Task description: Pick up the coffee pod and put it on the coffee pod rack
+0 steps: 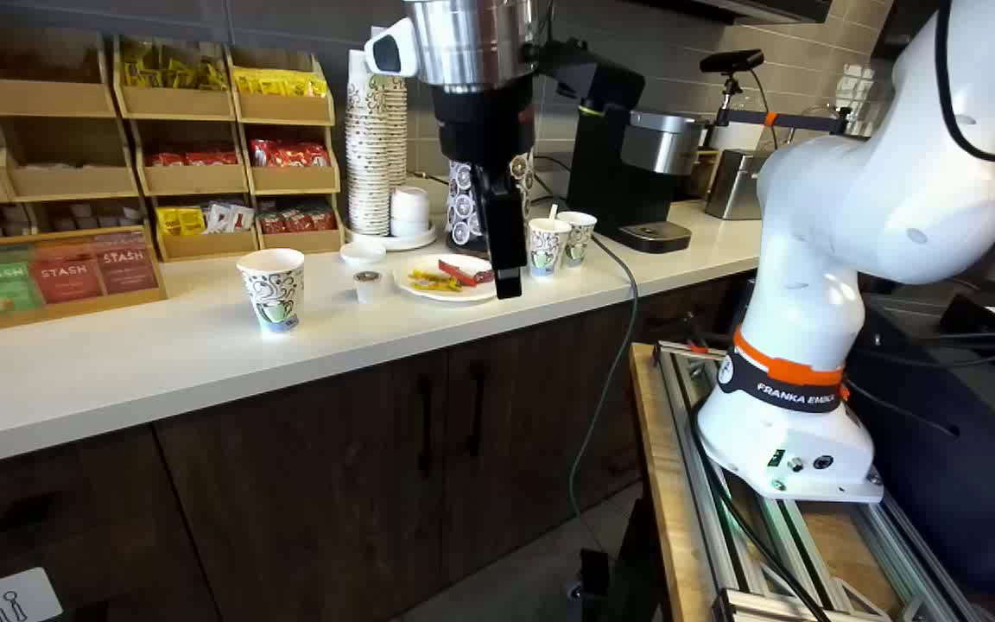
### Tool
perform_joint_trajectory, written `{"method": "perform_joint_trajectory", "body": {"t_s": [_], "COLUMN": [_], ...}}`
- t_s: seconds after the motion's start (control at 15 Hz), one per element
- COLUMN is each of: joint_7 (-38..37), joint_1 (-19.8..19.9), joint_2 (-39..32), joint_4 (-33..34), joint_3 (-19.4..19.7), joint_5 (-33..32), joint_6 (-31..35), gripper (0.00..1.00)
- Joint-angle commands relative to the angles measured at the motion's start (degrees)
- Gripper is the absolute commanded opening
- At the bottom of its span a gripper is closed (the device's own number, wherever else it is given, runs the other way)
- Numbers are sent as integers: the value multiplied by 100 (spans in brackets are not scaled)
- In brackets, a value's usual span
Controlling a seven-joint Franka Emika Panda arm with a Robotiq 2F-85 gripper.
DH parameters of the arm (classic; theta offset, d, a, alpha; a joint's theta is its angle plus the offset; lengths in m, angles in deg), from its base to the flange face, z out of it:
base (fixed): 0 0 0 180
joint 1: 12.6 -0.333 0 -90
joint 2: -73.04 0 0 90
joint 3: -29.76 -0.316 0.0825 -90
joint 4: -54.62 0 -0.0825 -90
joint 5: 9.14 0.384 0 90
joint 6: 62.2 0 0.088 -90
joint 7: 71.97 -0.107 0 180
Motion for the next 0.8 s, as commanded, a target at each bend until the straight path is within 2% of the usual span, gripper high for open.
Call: {"method": "perform_joint_trajectory", "body": {"t_s": [0.0, 0.47, 0.53, 0.73], "joint_7": [-43, -43, -62, 231], "joint_1": [-125, -125, -57, 267], "joint_2": [-16, -16, -19, -88], "joint_4": [14, 14, -26, -286], "joint_3": [115, 115, 192, 798], "joint_5": [-46, -46, -27, 58], "joint_6": [-20, -20, 89, 758], "gripper": [100, 100, 100, 100]}}
